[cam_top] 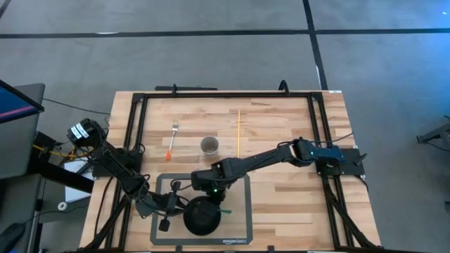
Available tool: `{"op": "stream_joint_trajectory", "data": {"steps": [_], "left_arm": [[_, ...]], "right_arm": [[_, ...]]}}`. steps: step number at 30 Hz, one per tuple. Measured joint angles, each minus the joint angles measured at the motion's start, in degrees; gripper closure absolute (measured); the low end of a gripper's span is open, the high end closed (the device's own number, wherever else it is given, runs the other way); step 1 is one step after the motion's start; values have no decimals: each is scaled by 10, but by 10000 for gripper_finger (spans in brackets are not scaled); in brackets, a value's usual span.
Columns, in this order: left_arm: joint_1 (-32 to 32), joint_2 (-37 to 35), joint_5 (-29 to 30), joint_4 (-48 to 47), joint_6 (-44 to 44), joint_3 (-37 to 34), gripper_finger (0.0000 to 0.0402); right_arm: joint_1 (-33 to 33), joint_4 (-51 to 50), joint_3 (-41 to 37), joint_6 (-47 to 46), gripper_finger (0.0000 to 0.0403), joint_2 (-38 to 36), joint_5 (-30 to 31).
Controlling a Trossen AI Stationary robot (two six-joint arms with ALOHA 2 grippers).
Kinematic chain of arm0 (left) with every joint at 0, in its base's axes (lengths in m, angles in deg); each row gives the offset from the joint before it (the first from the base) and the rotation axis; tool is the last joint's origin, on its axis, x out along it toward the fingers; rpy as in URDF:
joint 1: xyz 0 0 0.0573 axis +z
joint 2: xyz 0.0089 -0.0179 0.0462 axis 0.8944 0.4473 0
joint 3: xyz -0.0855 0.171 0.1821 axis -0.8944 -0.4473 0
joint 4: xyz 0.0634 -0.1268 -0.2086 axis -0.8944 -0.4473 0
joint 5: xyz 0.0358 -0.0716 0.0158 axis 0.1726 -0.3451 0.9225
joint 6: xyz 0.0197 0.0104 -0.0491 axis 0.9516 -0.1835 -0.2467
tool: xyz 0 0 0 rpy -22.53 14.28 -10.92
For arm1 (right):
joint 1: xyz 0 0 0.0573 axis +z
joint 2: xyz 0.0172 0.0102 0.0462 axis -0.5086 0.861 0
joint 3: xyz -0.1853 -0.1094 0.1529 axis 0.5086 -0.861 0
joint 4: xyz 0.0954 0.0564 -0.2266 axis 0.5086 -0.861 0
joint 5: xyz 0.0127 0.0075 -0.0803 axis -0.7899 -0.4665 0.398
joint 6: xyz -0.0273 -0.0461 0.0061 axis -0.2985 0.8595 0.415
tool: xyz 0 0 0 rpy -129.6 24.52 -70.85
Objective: Pick & Place Utensil
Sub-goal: Put the green spoon into the black bowl
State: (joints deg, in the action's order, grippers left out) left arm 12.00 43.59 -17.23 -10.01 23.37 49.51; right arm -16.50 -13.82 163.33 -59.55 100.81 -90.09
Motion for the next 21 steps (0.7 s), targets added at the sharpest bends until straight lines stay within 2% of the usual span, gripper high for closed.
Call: {"op": "stream_joint_trajectory", "data": {"steps": [7,21], "left_arm": [[0,0,-1,-2,-7,0,398],[1,0,0,-15,-29,0,397]], "right_arm": [[18,47,0,43,391,0,1],[27,14,0,55,391,0,44]]}}
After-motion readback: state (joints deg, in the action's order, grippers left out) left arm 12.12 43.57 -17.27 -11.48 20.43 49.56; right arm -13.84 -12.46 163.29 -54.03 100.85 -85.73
